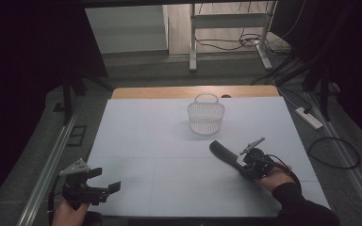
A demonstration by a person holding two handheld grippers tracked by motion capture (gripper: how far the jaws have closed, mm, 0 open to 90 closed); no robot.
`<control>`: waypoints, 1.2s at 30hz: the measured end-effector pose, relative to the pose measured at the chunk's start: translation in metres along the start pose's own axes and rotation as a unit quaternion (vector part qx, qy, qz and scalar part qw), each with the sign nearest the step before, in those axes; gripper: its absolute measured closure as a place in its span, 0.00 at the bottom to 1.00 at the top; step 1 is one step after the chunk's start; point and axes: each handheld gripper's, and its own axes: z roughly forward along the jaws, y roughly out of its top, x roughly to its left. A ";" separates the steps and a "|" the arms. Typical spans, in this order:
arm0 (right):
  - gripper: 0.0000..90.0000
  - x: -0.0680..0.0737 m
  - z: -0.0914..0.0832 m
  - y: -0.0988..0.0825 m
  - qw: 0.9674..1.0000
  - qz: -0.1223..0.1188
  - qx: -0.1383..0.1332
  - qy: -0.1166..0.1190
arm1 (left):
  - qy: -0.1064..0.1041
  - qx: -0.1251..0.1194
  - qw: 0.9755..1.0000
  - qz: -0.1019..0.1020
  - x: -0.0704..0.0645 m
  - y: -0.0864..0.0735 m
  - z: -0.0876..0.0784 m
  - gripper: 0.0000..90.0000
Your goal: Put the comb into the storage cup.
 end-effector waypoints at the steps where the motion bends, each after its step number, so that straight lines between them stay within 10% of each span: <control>1: 0.80 0.000 0.000 0.000 1.000 -0.002 0.000 -0.002 | 0.000 0.000 1.000 0.000 0.000 0.000 0.000 0.01; 36: 0.81 0.016 -0.032 -0.005 0.995 -0.040 -0.089 -0.006 | -0.017 -0.016 0.998 0.065 -0.013 0.025 0.010 0.00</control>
